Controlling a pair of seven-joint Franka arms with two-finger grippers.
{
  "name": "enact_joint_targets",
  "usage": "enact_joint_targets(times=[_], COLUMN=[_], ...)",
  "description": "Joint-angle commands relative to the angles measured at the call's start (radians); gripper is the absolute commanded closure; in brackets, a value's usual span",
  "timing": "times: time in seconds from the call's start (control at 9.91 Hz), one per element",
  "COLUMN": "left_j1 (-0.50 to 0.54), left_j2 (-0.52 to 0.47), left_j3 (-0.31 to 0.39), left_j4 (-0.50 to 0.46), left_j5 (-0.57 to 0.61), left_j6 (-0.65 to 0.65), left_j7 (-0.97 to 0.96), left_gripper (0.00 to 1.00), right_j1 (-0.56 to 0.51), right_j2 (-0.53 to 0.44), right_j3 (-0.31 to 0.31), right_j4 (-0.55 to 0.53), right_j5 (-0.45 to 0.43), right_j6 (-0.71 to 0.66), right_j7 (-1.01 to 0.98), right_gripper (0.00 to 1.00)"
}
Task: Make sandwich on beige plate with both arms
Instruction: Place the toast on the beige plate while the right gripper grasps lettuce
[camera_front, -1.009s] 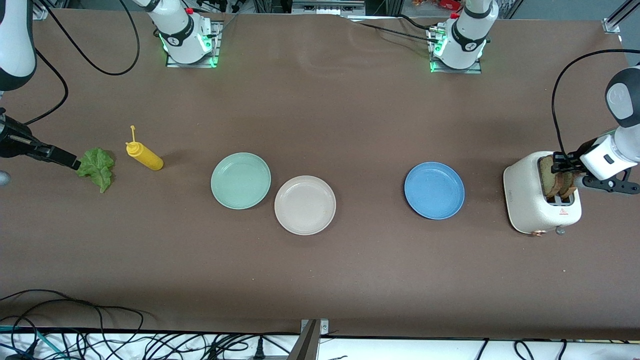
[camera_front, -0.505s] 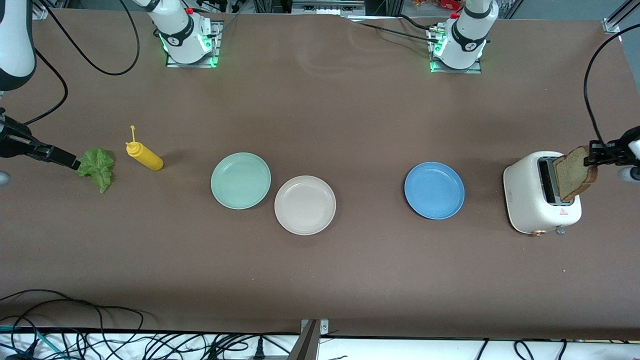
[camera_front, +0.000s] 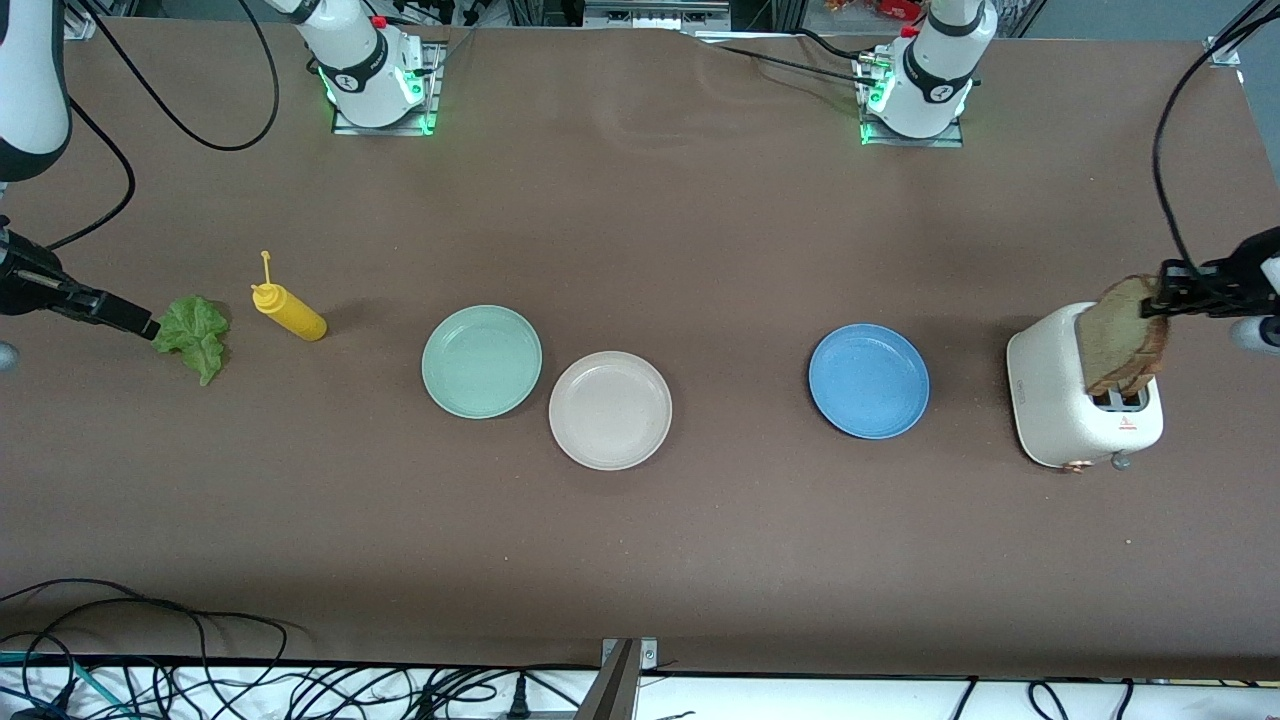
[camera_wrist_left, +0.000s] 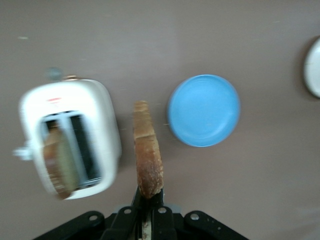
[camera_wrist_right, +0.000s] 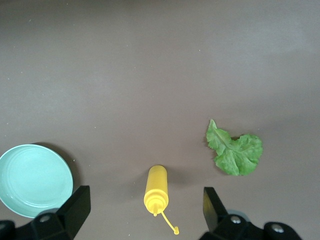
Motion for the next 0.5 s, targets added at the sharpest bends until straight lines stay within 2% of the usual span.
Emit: enact_joint_targets(times=[0.0,0.3,0.4], left_j1=[-0.025,-0.103,-0.154], left_j2=[0.071,0.215,0.254], left_j3=[0.006,0.005,0.006], left_j4=[0.04,0.041,0.043], left_j5=[-0.229,-0.597,-0.65], left_j6=[-0.052,-0.08,-0.074], left_j7=[-0.011,-0.068,-0.085], left_gripper=[1.0,1.0,1.0], right_j1=[-0.009,-0.033,-0.068], right_j2=[-0.003,0.049,0.096], right_j3=[-0.031,-0.111,-0.117], right_j4=[0.002,0.003,0.002], right_j5=[0.014,0.0,0.003], right_j6=[0.001,0.012,0.03], right_j7=[-0.009,-0.018,-0.05], right_gripper=[0.0,0.0,0.0])
